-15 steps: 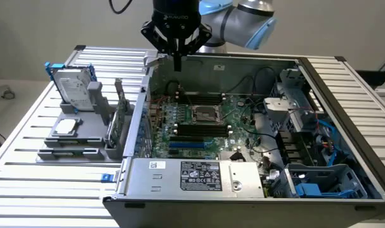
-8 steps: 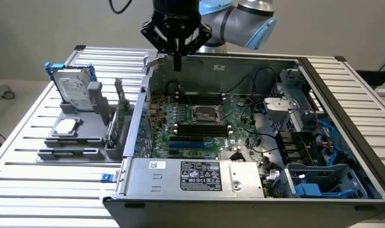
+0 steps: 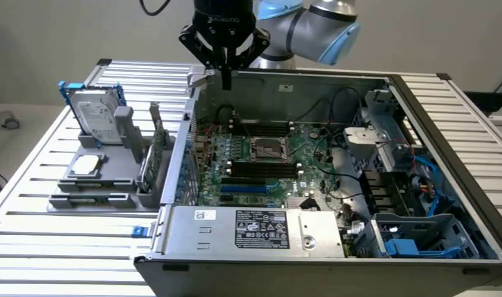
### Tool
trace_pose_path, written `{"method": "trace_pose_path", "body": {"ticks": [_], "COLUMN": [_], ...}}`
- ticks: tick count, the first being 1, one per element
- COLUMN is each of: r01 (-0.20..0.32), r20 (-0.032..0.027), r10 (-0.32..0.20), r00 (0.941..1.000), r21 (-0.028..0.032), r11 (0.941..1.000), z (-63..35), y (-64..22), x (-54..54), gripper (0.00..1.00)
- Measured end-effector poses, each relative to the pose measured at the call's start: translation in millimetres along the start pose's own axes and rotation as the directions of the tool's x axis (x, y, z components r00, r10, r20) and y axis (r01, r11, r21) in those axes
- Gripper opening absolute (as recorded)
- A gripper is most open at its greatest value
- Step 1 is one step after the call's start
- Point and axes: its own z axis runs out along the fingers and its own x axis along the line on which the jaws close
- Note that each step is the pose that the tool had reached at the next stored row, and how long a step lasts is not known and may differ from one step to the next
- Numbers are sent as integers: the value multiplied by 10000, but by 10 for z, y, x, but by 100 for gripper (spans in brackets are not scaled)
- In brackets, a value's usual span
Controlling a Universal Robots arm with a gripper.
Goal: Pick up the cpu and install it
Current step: 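Reach for the cpu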
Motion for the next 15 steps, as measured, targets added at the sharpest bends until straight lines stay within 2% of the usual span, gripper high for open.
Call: {"method": "trace_pose_path", "body": {"ticks": [9,15], "r01": [0,0], "r20": [0,-11], "r10": [0,0], "r00": [10000,10000], "r21": [2,1], "r11": [10000,10000], "z": [33,36], "y": [175,230], "x": [414,691], "gripper": [11,11]}}
